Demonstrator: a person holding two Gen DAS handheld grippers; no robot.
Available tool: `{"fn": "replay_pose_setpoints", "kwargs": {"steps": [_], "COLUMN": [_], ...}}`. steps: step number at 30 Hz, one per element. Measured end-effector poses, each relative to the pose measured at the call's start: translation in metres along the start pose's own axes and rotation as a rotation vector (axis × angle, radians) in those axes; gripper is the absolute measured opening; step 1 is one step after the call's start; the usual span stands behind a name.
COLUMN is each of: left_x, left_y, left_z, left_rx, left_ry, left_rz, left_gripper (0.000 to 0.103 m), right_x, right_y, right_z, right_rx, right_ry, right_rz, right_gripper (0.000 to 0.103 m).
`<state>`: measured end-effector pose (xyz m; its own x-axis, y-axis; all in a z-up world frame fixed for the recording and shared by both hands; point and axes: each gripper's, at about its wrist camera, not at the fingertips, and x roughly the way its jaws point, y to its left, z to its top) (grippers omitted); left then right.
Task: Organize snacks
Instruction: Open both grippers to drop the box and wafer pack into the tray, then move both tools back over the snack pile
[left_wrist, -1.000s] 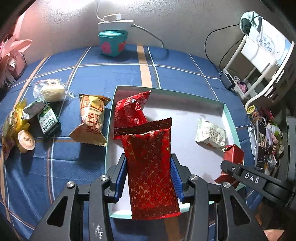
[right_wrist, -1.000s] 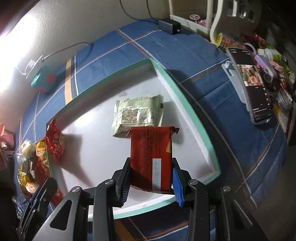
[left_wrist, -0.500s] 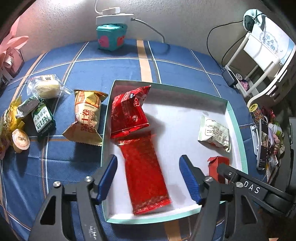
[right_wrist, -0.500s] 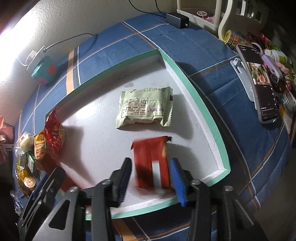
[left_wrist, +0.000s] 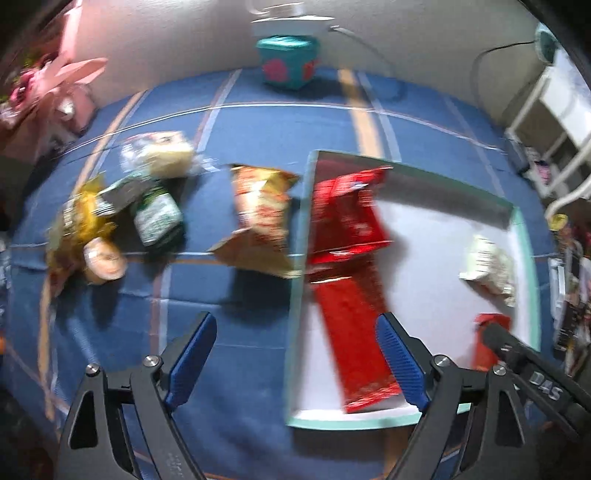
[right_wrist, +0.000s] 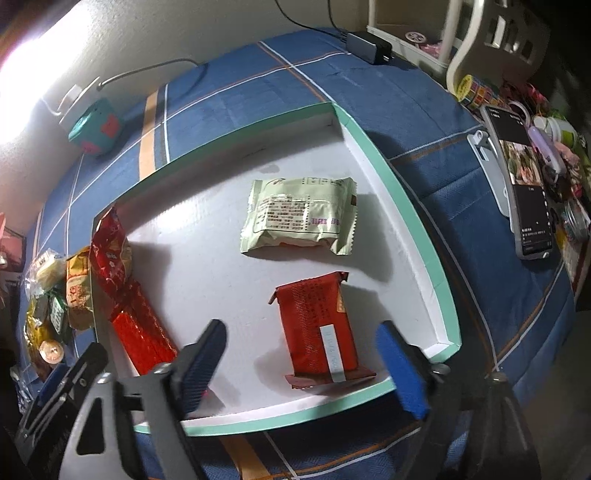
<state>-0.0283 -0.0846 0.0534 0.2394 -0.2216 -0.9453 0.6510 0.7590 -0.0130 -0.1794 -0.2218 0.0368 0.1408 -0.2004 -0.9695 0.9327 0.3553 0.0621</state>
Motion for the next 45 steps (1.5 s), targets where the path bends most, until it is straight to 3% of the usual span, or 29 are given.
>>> {"fn": "replay_pose_setpoints", "kwargs": {"steps": [3, 5, 9, 16, 20, 26, 32, 38, 45], "left_x": [0.004, 0.008, 0.011, 0.004, -0.001, -0.009, -0.017, -0.022, -0.017], "left_y": [0.014, 0.025, 0.042, 0.066, 0.086, 0.129, 0.167, 0.206, 0.236], "left_z": [0.000, 0.000, 0.002, 0.006, 0.012, 0.016, 0.015, 0.015, 0.015], "left_rx": [-0.039, -0.076, -0.134, -0.194, -0.204, -0.206, -0.202, -0.251, -0.317], "left_ry": [0.006, 0.024, 0.041, 0.024, 0.019, -0.019, -0.043, -0.063, -0.047], "left_rz": [0.056, 0.072, 0.086, 0.059, 0.006, 0.154, 0.250, 0.293, 0.255], "left_gripper": [0.095, 0.101, 0.103, 0.103, 0.103, 0.103, 0.103, 0.103, 0.103], "right_x": [0.001, 0.002, 0.001, -0.003, -0.007, -0.013, -0.020, -0.022, -0.018], "right_y": [0.004, 0.008, 0.015, 0.029, 0.046, 0.080, 0.121, 0.156, 0.196], "right_z": [-0.002, -0.002, -0.004, -0.011, -0.018, -0.030, -0.051, -0.067, -0.075], "right_rx": [-0.021, -0.040, -0.069, -0.097, -0.135, -0.201, -0.300, -0.351, -0.384], "right_ry": [-0.001, -0.007, -0.022, -0.011, -0.011, -0.010, -0.014, -0.023, -0.027], "right_rz": [0.006, 0.002, -0.010, 0.012, 0.028, 0.081, 0.127, 0.163, 0.198], "right_gripper": [0.103, 0.103, 0.103, 0.103, 0.103, 0.103, 0.103, 0.103, 0.103]}}
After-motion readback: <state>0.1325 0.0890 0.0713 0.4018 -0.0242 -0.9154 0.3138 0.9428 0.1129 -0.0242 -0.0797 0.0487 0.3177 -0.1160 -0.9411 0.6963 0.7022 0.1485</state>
